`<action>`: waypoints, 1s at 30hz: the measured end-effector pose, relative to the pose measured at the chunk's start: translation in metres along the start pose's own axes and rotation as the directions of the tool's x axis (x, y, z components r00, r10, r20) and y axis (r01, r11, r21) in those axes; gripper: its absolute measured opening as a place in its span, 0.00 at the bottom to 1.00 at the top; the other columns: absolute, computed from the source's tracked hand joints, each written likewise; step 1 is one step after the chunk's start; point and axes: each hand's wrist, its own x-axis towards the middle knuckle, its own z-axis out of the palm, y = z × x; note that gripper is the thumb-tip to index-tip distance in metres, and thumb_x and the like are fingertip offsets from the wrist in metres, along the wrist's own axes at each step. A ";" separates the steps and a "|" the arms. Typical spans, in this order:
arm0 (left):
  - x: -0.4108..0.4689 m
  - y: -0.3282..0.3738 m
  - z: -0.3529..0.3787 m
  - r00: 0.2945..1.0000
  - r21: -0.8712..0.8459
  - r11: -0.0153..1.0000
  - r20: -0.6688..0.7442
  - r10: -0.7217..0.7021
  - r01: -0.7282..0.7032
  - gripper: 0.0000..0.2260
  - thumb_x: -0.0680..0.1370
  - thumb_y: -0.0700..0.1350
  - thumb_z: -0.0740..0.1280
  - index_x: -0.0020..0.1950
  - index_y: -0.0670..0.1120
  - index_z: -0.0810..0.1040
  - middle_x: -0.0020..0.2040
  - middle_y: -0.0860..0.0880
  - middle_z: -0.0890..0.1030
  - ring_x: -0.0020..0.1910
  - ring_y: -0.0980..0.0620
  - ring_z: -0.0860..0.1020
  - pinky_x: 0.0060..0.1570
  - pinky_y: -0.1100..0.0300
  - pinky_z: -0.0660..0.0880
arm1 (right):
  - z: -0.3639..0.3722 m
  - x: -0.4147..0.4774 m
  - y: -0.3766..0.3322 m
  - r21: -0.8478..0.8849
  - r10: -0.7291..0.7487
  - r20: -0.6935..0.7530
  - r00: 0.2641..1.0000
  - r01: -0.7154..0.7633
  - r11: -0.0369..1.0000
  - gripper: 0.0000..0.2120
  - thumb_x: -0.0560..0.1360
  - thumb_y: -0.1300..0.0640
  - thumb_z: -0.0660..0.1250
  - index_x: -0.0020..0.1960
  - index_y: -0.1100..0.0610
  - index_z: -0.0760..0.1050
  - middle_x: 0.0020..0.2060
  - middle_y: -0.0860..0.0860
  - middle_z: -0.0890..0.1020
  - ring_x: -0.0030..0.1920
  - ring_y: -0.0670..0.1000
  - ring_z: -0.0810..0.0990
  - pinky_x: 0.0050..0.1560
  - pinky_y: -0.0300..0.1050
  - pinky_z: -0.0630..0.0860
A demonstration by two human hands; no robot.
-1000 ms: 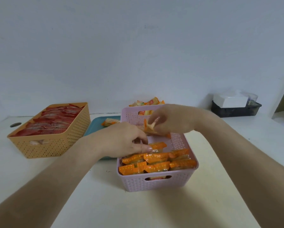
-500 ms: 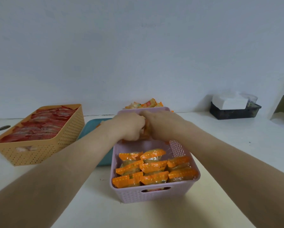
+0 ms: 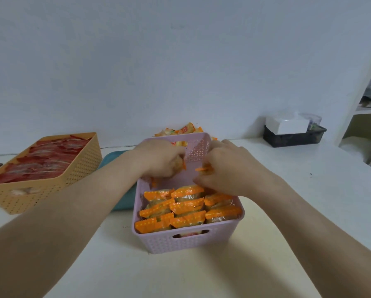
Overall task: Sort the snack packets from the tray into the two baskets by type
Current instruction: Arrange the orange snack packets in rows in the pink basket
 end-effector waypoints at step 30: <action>-0.084 0.008 -0.014 0.985 -0.126 0.988 0.160 -0.068 0.088 0.19 0.78 0.62 0.59 0.69 0.63 0.67 0.60 0.57 0.76 0.64 0.51 0.71 0.54 0.54 0.60 | 0.000 -0.016 -0.019 0.235 -0.195 0.169 0.966 0.152 0.960 0.08 0.80 0.53 0.62 0.54 0.48 0.79 0.44 0.41 0.76 0.45 0.44 0.74 0.42 0.34 0.67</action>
